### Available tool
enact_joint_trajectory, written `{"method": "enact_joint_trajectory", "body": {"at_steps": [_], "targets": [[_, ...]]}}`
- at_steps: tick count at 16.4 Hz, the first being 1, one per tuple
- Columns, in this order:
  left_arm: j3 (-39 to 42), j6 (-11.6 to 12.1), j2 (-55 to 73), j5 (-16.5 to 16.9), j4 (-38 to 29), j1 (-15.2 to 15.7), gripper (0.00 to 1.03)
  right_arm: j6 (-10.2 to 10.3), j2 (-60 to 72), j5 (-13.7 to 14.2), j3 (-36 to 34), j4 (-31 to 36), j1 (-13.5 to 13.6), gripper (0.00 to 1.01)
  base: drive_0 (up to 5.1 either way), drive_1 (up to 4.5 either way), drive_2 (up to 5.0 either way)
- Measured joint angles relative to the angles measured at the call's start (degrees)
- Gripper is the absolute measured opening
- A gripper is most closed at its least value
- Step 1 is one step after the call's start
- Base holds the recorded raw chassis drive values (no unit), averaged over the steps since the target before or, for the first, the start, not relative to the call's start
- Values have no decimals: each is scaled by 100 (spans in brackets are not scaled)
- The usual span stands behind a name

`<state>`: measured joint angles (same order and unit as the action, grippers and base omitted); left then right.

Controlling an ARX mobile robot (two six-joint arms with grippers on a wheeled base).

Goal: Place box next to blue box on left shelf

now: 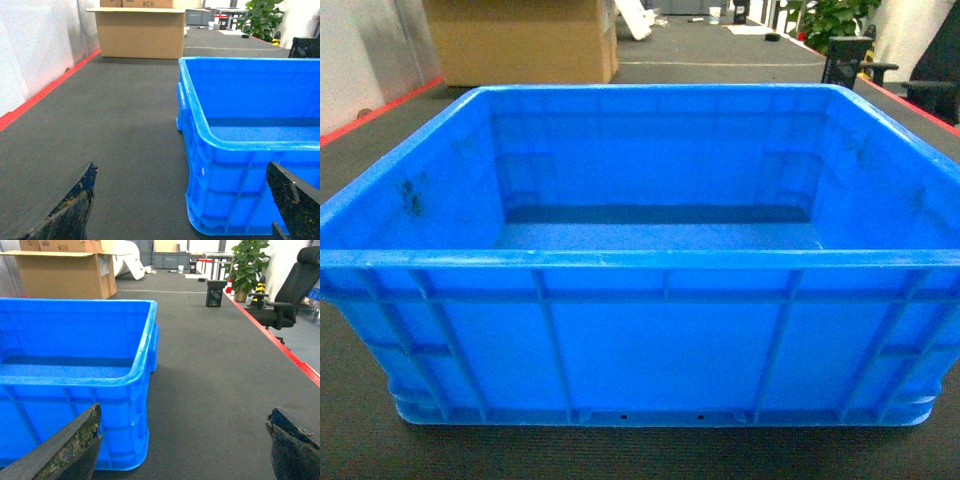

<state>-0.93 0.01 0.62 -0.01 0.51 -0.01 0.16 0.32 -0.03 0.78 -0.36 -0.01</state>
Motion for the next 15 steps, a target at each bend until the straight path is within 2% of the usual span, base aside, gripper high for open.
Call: {"method": "enact_joint_trajectory", "body": {"at_steps": [15], "targets": [[0,0,0,-2,-24,0,98,0,0,2,0,7,0,98,0,0,0]]}}
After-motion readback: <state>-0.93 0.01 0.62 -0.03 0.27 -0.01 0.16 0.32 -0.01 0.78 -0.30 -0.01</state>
